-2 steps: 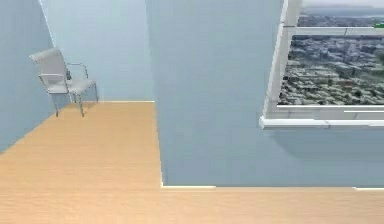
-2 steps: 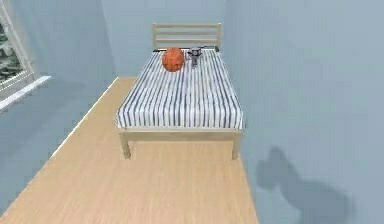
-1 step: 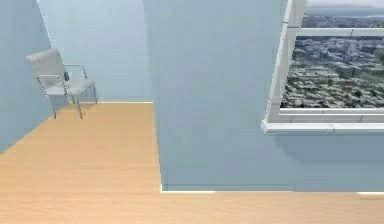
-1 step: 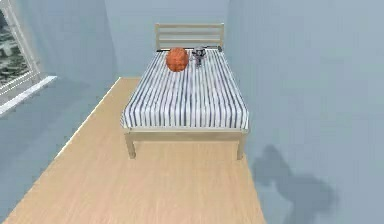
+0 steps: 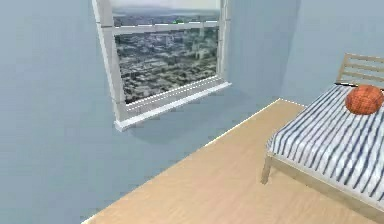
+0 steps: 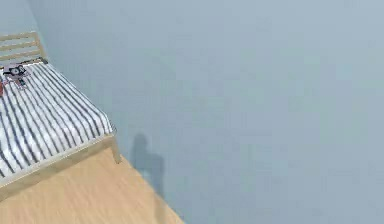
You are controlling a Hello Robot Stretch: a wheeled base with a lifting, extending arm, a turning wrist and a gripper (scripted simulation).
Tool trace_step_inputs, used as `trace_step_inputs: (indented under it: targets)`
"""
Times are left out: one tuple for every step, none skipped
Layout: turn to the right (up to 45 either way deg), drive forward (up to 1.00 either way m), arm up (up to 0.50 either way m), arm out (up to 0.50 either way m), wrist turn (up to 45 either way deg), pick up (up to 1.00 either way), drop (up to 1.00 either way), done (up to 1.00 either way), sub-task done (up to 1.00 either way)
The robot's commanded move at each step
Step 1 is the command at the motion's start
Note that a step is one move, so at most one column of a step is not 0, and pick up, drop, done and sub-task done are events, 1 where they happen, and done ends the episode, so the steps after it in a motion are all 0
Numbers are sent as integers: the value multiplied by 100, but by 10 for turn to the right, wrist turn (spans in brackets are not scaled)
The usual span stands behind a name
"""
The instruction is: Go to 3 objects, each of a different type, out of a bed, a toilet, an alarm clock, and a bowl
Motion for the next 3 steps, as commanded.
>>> trace_step_inputs:
  targets:
    - [420,0,0,0,0,0,0,0,0]
    - [0,75,0,0,0,0,0,0,0]
    - [0,0,0,0,0,0,0,0,100]
